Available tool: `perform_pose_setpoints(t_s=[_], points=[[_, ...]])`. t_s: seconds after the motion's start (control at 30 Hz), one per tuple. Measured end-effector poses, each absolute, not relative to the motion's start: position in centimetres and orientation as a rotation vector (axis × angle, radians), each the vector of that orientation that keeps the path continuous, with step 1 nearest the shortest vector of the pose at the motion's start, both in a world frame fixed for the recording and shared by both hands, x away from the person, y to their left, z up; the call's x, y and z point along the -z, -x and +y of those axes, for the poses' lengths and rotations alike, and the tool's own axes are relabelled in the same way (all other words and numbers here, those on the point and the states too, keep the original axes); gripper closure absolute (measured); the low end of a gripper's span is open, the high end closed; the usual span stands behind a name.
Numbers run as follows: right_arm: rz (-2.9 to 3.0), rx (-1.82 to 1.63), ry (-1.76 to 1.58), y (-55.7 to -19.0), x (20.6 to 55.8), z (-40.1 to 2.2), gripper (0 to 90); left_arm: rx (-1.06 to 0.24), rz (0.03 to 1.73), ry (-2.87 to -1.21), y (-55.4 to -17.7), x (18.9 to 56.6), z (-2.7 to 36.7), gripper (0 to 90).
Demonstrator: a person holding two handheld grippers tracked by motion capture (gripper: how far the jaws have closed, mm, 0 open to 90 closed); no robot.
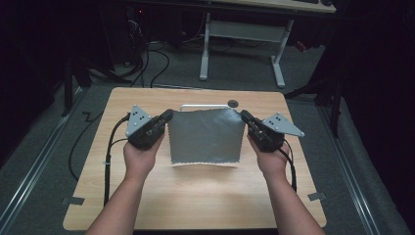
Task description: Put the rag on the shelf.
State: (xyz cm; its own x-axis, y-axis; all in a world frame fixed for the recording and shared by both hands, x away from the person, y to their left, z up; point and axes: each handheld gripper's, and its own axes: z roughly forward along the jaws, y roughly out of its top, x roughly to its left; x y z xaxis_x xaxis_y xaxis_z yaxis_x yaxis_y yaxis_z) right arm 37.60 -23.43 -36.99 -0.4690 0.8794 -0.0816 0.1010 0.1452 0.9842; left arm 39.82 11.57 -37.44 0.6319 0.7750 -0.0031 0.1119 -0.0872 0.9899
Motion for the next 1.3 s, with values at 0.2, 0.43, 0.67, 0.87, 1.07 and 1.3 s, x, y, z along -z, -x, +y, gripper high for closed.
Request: perform_pose_setpoints(t_s=[0.2, 0.43, 0.67, 0.87, 1.07, 1.3], points=[[1.712, -1.387, -0.935, -38.4, 36.3, -23.2, 89.3, -0.672, 0.739, -1.578, -40.9, 36.6, 11.9, 90.0], [1.704, -1.409, -0.968, -40.5, 35.4, -23.3, 89.3, -0.704, 0.753, -1.58, -43.8, 35.3, 11.8, 90.0], [1.691, -1.401, -1.011, -44.0, 34.6, -23.4, 89.4, -0.729, 0.782, -1.599, -47.6, 34.9, 11.2, 90.0], [1.684, -1.378, -1.026, -46.7, 33.6, -23.3, 89.4, -0.751, 0.796, -1.619, -50.3, 35.0, 10.7, 90.0], [1.715, -1.318, -1.052, -49.4, 34.3, -23.2, 89.4, -0.739, 0.827, -1.641, -52.5, 35.6, 10.5, 90.0], [1.781, -1.245, -1.111, -51.8, 36.7, -23.1, 89.4, -0.648, 0.893, -1.718, -54.5, 38.2, 10.3, 90.0]])
